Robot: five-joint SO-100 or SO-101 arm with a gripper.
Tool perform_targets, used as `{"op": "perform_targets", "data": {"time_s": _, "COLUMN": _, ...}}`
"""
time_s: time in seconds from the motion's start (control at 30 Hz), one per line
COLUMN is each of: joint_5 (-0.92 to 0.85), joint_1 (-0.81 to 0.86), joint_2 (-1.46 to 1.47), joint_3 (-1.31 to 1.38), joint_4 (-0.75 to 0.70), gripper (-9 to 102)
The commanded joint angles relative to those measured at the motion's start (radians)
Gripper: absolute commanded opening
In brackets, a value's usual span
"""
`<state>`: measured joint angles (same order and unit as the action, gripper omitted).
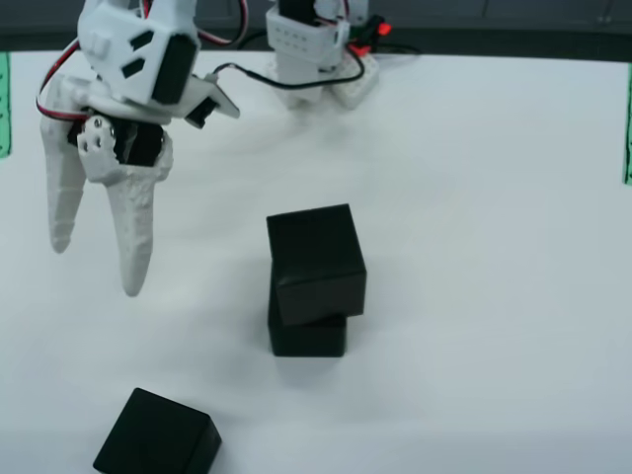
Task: Stack 3 Blocks on the chosen place.
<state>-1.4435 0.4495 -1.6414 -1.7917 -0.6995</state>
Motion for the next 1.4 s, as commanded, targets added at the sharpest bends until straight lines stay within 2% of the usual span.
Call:
{"op": "perform_targets", "data": {"time_s": 0.0, "joint_5": -0.048, "joint_1": -0.023, "joint_2": 0.107, "joint_3": 0.150, "joint_4": 0.002, "gripper": 40}}
{"op": "perform_targets", "data": {"time_s": 0.13, "joint_5": -0.095, "joint_1": -0.067, "joint_2": 0.218, "joint_3": 0.225, "joint_4": 0.012, "gripper": 43}}
{"op": "perform_targets", "data": {"time_s": 0.23, "joint_5": -0.138, "joint_1": -0.101, "joint_2": 0.281, "joint_3": 0.235, "joint_4": 0.080, "gripper": 44}}
{"op": "perform_targets", "data": {"time_s": 0.4, "joint_5": -0.138, "joint_1": -0.150, "joint_2": 0.370, "joint_3": 0.324, "joint_4": 0.112, "gripper": 44}}
{"op": "perform_targets", "data": {"time_s": 0.63, "joint_5": -0.155, "joint_1": -0.153, "joint_2": 0.448, "joint_3": 0.396, "joint_4": 0.175, "gripper": 43}}
{"op": "perform_targets", "data": {"time_s": 1.37, "joint_5": -0.144, "joint_1": -0.152, "joint_2": 0.635, "joint_3": 0.535, "joint_4": 0.225, "gripper": 41}}
